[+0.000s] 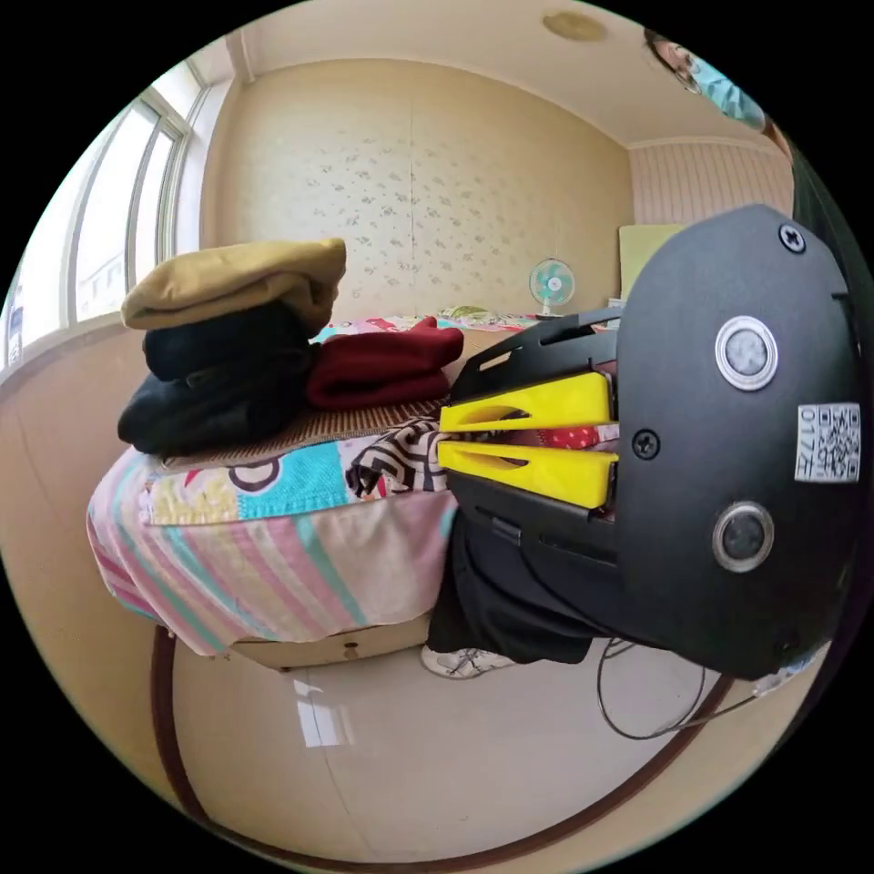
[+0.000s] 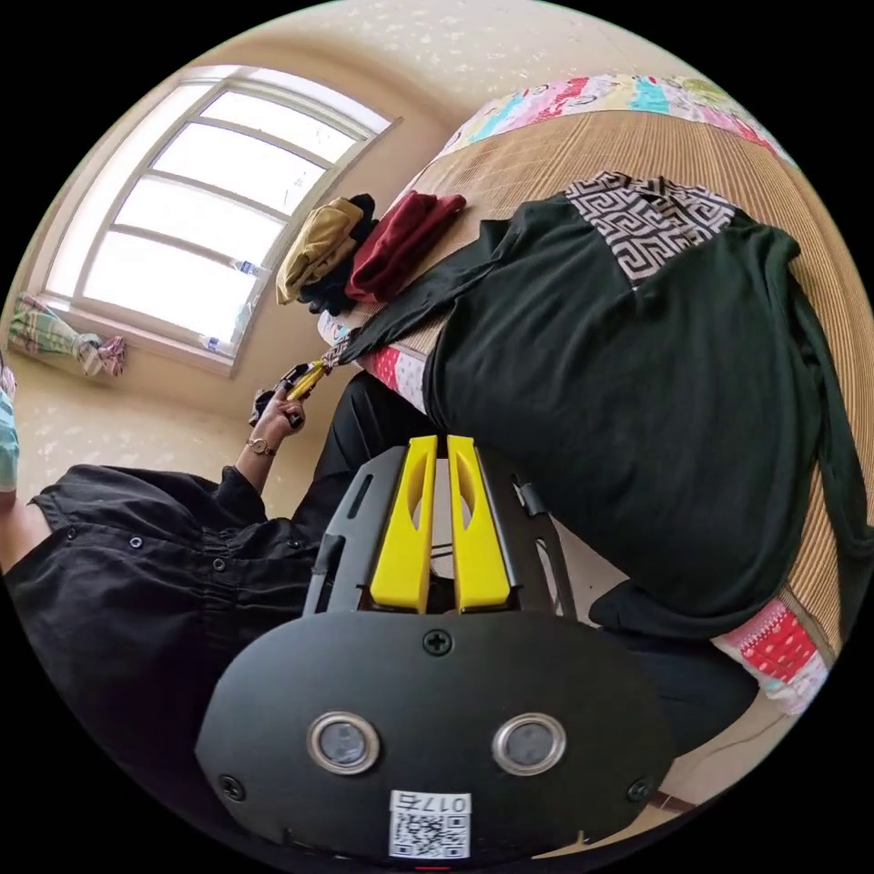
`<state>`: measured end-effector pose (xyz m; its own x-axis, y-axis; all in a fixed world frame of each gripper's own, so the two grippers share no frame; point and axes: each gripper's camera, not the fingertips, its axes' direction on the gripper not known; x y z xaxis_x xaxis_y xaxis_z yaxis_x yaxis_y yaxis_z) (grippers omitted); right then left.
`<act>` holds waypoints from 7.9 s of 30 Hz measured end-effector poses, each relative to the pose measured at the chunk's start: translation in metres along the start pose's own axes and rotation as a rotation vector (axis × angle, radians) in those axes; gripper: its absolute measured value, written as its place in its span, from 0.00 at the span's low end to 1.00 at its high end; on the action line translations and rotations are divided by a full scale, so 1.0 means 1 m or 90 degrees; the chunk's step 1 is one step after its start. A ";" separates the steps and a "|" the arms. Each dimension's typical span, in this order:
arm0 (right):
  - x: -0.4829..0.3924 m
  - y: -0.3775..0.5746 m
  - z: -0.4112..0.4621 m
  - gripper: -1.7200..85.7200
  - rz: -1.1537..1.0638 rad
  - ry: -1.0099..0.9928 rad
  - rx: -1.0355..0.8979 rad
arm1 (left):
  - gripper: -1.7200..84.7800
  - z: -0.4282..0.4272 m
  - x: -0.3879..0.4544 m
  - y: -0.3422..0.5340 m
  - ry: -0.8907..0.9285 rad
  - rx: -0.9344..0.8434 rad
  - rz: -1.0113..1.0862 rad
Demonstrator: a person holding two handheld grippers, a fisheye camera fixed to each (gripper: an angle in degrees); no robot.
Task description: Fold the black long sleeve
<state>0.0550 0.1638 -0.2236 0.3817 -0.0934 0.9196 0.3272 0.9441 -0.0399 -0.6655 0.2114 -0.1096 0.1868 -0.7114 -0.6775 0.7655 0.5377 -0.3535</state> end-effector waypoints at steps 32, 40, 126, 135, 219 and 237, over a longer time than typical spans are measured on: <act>0.027 -0.169 -0.114 0.06 -0.159 -0.100 0.454 | 0.08 0.041 0.064 0.165 0.153 -0.152 0.302; 0.270 -0.049 -0.112 0.09 0.369 0.004 0.451 | 0.08 0.132 0.066 0.209 0.146 -0.274 0.276; -0.136 -0.163 0.061 0.09 0.517 0.291 0.363 | 0.08 0.292 0.012 0.146 -0.220 -0.356 0.418; -0.051 -0.175 -0.095 0.12 0.660 0.283 0.418 | 0.08 0.301 0.036 0.158 -0.211 -0.373 0.435; -0.224 -0.256 0.218 0.09 0.118 0.039 0.143 | 0.08 0.240 0.047 0.160 -0.045 -0.321 0.324; -0.129 -0.122 0.159 0.09 0.228 0.091 0.207 | 0.11 0.525 0.179 0.158 -0.152 -0.435 0.478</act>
<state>-0.1717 0.1112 -0.2746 0.5430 0.2341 0.8064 -0.1235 0.9722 -0.1991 -0.1884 -0.0685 0.0523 0.6442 -0.1189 -0.7555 -0.0955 0.9676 -0.2338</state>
